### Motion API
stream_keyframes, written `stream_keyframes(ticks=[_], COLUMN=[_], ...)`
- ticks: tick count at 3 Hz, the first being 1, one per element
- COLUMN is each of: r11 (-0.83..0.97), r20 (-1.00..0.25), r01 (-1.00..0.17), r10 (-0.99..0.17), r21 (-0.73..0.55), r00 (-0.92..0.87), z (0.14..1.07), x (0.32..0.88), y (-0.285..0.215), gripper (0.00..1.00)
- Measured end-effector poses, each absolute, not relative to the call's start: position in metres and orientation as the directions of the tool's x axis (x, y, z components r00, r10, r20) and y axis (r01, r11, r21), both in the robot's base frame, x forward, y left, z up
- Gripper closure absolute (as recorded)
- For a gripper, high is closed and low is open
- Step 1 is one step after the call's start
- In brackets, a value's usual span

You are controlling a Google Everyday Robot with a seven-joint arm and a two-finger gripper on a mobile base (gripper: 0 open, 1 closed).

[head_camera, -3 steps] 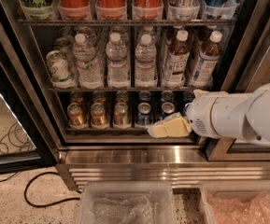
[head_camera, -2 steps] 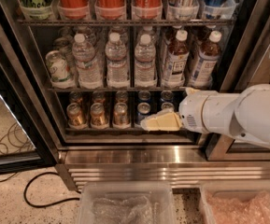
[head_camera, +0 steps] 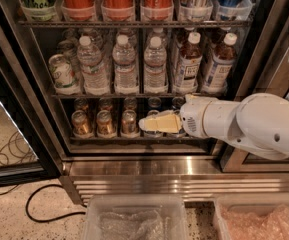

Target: Pick water bottle from middle shelf of fridge

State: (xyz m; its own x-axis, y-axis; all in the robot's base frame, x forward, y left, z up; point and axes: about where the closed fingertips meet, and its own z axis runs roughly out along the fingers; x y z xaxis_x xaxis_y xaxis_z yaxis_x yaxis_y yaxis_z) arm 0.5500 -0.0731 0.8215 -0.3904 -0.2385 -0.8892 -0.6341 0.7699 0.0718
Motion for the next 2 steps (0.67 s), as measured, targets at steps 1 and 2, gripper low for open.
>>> stream_keyframes(ticks=[1,2], r11=[0.770,0.776], r20=[-0.889,-0.904], r01=[-0.634,-0.625], r10=[-0.239,-0.207], r21=[0.072,0.080], r00=[-0.390,-0.373], z=[0.822,0.826], x=[0.550,0.557], y=[-0.073,-0.061], gripper=[0.00,0.00])
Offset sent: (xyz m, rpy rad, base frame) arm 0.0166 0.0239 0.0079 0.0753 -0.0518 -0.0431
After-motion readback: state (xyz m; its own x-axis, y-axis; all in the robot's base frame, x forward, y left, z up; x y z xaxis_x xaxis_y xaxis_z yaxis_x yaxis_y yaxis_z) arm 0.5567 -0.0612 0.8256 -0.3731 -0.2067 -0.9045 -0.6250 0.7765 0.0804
